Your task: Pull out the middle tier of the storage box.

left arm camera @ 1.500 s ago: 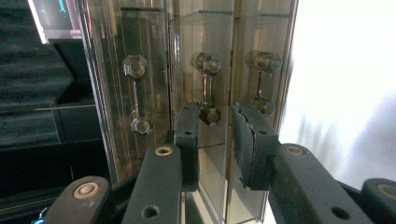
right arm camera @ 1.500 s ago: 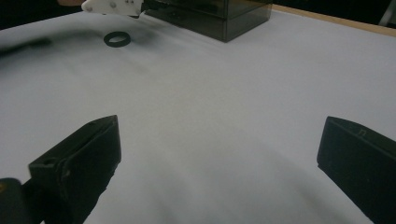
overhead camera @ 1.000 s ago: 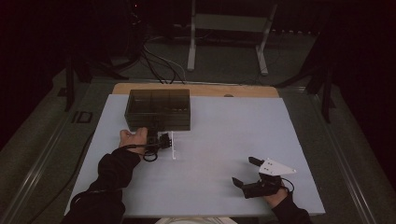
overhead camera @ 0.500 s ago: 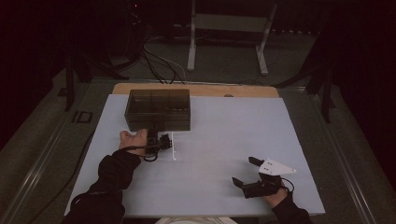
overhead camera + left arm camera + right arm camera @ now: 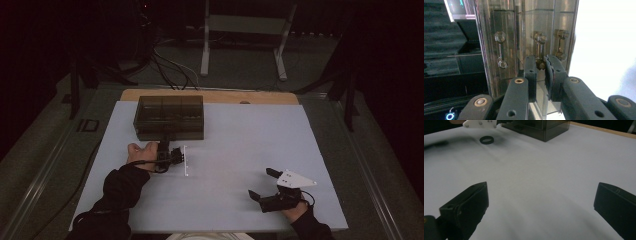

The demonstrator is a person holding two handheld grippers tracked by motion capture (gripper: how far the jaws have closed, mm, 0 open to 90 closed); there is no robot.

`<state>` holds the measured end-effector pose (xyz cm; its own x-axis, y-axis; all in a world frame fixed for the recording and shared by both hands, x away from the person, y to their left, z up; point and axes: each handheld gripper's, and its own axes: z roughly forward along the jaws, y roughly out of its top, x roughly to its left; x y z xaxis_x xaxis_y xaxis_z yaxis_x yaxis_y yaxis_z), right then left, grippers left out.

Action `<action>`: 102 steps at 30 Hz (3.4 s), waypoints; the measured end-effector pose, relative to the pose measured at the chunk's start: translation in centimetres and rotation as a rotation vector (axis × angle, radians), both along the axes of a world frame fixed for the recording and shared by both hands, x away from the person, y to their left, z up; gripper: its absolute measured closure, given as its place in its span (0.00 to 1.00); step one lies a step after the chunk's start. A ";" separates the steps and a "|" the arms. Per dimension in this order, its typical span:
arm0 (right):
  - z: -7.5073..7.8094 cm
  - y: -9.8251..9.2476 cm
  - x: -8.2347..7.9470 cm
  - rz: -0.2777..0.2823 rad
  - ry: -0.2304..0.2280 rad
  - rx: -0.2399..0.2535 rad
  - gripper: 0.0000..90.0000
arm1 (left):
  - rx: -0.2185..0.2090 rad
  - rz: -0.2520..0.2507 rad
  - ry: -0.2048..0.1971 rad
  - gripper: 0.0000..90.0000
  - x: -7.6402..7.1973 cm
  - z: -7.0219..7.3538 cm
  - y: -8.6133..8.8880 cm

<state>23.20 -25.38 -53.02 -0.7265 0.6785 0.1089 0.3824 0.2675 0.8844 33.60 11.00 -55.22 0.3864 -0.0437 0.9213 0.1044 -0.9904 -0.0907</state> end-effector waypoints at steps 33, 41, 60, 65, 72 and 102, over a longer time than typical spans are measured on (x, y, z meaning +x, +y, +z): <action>-0.1 0.1 0.0 0.002 0.002 -0.004 0.00 | -0.001 -0.023 0.010 0.91 -0.7 0.2 0.2; -0.1 0.1 0.0 0.002 0.003 -0.005 0.00 | -0.035 -0.026 0.043 0.90 -0.5 0.6 0.5; -0.1 0.1 0.1 0.005 0.008 -0.010 0.00 | -0.354 -0.099 0.282 0.84 -0.7 5.5 2.5; -0.2 0.1 0.1 0.007 0.011 -0.011 0.00 | -0.384 -0.108 0.332 0.83 -0.5 6.2 3.2; -0.2 0.2 0.1 0.003 0.009 -0.016 0.00 | -0.420 -0.123 0.382 0.76 -0.4 6.9 4.0; -0.3 0.2 0.1 0.004 0.009 -0.025 0.00 | -0.530 -0.080 0.667 0.02 1.3 9.3 7.8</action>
<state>23.32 -25.15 -53.28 -0.7281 0.6784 0.0983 0.3893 0.2912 0.8739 34.91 18.80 -45.90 0.8691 0.2785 0.4087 0.1218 -0.9214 0.3690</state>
